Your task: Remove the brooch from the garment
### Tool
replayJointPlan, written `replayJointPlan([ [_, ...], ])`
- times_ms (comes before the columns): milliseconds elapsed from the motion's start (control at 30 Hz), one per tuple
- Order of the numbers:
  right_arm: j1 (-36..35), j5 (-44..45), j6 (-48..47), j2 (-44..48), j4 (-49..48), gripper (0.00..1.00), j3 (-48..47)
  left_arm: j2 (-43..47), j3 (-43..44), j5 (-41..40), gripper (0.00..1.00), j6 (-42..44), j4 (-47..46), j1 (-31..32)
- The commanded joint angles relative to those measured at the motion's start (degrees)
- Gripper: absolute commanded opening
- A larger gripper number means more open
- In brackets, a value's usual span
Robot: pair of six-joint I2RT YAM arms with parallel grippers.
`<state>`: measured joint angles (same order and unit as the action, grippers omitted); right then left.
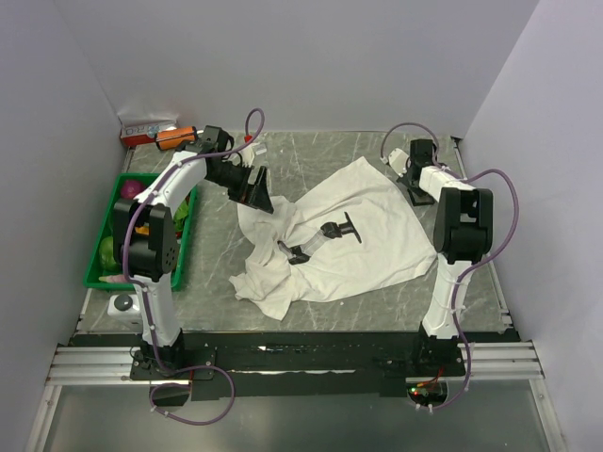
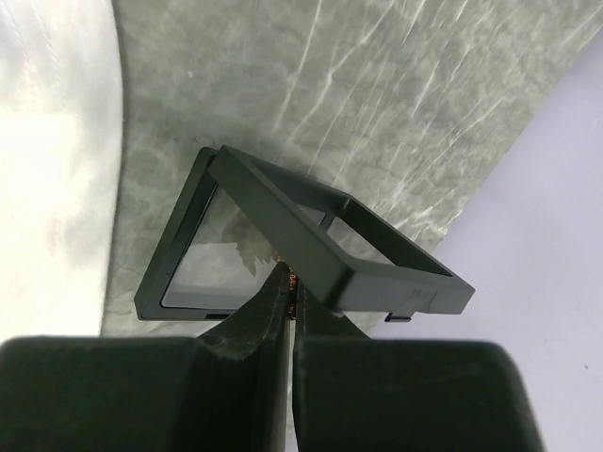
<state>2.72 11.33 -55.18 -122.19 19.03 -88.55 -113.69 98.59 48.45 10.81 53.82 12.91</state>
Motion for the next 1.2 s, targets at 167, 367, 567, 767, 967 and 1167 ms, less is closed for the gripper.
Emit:
replayJointPlan([
  [167, -0.96, 0.71, 0.68, 0.11, -0.49, 0.22, 0.14, 3.21, -0.15, 0.07, 0.99, -0.17, -0.30, 0.36],
  [367, -1.14, -0.08, 3.58, 2.04, 3.29, 0.31, -0.48, 2.25, 0.73, 1.03, 0.99, -0.26, -0.03, 0.36],
  [567, -1.58, -1.40, 7.70, 4.59, 7.07, 0.47, -0.92, 1.36, 1.52, 1.74, 0.99, -0.17, -0.12, 0.45],
  [767, -1.75, -3.95, 12.89, 8.89, 13.31, 0.57, -2.32, 1.28, 1.43, 2.35, 0.99, -0.17, -0.03, 0.36],
  [967, -1.75, -9.38, 18.34, 12.59, 23.41, 0.60, -7.14, 1.10, 0.55, 3.14, 0.99, 0.09, -0.30, 0.45],
  [1167, -1.93, -26.34, 25.80, 16.54, 31.59, 1.00, -14.17, 0.57, 2.66, 1.49, 0.99, 0.00, 0.14, 0.19],
])
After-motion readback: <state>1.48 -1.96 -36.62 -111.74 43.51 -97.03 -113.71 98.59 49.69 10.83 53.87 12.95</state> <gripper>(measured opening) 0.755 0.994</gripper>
